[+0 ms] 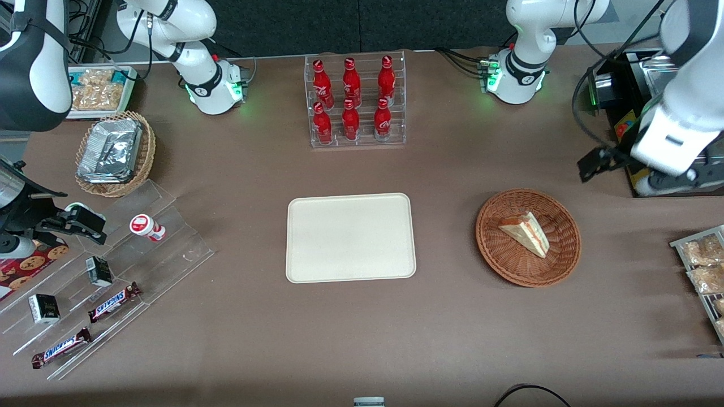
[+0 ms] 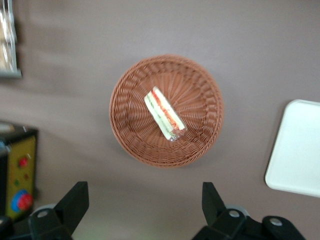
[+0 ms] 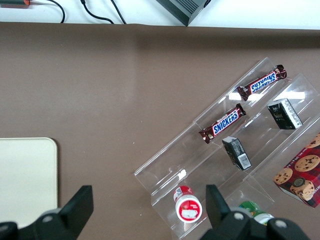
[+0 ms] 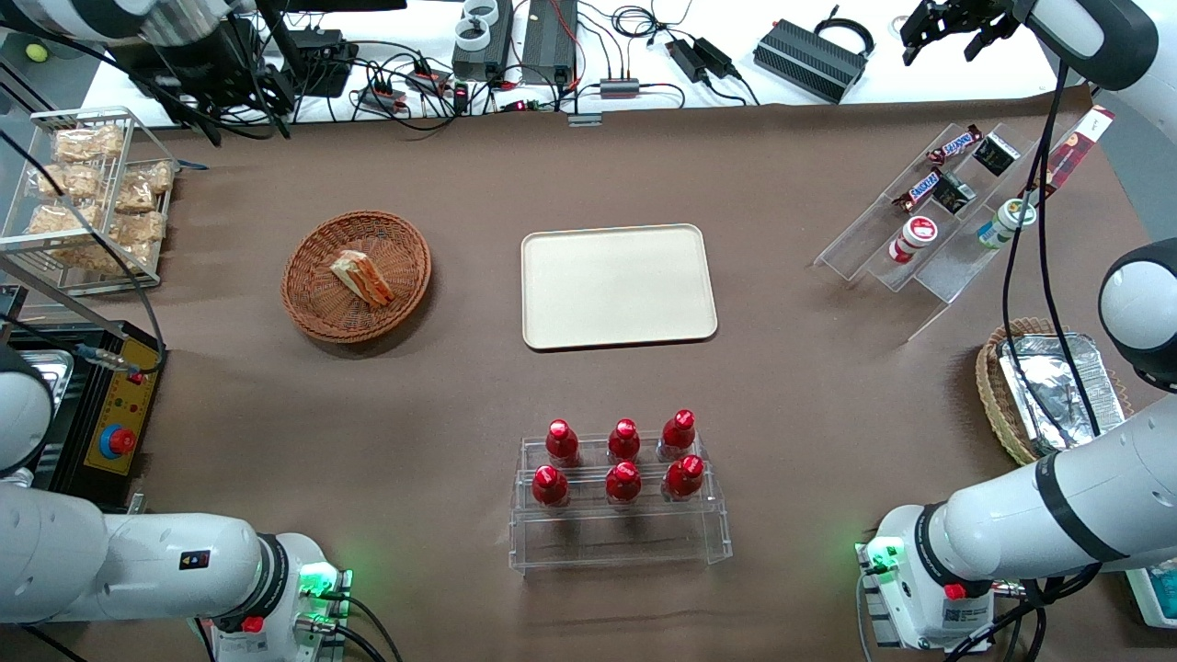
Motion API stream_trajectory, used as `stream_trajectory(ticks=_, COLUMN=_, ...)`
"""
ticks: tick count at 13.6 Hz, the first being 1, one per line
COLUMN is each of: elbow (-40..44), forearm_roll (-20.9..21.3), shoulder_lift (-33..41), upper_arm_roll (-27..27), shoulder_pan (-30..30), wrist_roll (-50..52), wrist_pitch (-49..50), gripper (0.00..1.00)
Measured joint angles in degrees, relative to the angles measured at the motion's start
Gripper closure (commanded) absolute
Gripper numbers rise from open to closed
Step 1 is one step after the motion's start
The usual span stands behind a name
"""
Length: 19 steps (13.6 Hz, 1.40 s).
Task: Place sandwich from basket to tray
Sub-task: 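Move the left gripper over the wicker basket toward the wrapped sandwich, then lower the left gripper and close it on the wrapped sandwich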
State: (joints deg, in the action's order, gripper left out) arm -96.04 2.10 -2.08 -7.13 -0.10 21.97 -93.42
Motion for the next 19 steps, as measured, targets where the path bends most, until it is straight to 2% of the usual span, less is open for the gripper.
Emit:
stream_trajectory(ticks=2, elbow=-1.39, forearm_roll=-0.18, shoulder_lift=-4.17, upper_arm_roll=0.02, shoulder_pan=0.02, wrist_roll=5.31, wrist_pitch=-2.87, gripper=0.00)
stream_trajectory(ticks=5, elbow=-6.86, forearm_roll=-0.25, shoulder_lift=-8.92, upper_arm_roll=0.05, shoulder_pan=0.06, wrist_roll=15.22, wrist_pitch=-13.45, gripper=0.00)
stream_trajectory(ticks=10, elbow=-20.33, forearm_roll=-0.25, shoulder_lift=-9.82, upper_arm_roll=0.05, shoulder_pan=0.06, wrist_roll=25.70, wrist_pitch=-30.71, gripper=0.00)
stream_trajectory(ticks=14, elbow=-29.52, forearm_roll=-0.30, shoulder_lift=-9.91, upper_arm_roll=0.05, shoulder_pan=0.10, wrist_roll=28.57, wrist_pitch=-42.01, gripper=0.00)
stream_trajectory(ticks=19, elbow=-31.90, forearm_roll=-0.43, shoulder_lift=-12.07, upper_arm_roll=0.05, shoulder_pan=0.15, wrist_roll=31.14, wrist_pitch=-47.64, gripper=0.00)
